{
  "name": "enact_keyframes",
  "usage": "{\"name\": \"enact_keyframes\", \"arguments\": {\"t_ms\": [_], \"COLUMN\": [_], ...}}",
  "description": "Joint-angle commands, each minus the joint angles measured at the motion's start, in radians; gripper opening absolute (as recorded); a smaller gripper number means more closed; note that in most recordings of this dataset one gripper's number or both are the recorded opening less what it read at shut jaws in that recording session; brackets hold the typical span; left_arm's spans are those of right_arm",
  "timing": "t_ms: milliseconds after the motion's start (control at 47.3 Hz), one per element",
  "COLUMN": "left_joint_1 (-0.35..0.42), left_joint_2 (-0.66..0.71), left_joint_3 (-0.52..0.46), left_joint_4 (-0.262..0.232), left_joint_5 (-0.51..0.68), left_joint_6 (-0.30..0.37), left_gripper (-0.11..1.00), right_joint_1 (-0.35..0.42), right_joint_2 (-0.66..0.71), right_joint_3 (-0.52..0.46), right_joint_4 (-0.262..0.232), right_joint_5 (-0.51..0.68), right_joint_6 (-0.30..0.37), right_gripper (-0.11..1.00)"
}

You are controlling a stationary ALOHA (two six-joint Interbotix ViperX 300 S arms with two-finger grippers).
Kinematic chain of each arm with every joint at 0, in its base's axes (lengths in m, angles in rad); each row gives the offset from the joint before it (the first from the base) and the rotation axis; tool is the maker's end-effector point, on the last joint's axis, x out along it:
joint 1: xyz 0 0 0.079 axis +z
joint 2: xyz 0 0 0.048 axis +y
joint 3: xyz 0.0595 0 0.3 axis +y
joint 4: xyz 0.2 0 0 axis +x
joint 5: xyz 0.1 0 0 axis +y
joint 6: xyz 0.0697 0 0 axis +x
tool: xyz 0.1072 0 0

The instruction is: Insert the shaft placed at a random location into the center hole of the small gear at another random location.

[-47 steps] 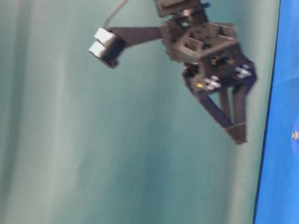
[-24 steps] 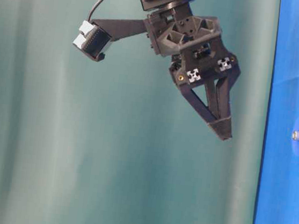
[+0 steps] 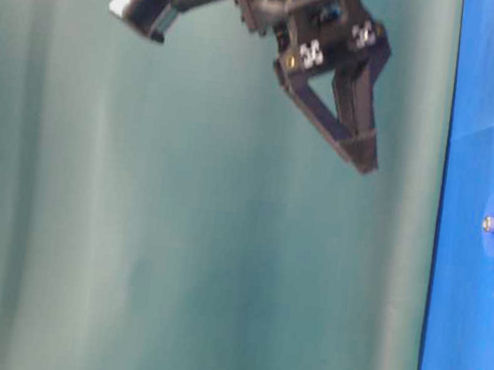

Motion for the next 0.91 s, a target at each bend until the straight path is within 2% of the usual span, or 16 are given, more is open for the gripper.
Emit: {"name": "enact_keyframes", "arguments": {"t_ms": [0,402,888], "left_joint_1": [-0.003,-0.003,-0.003], "left_joint_2": [0.002,0.002,0.000], "left_joint_3": [-0.009,-0.011,-0.009], "left_joint_4": [0.002,0.000,0.002], "left_joint_5": [-0.005,-0.005,-0.005], "left_joint_6": [0.000,0.000,0.000], "left_gripper": [0.00,0.00,0.00], "right_joint_1": [0.006,0.006,0.006], "right_joint_2": [-0.054,-0.166,-0.173], "right_joint_3": [0.015,0.107,0.112], "right_joint_4": [0.000,0.002,0.002], "right_joint_5": [-0.005,0.005,0.005], "right_joint_6": [0.002,0.002,0.002], "right_gripper": [0.69,0.69,0.69]}}
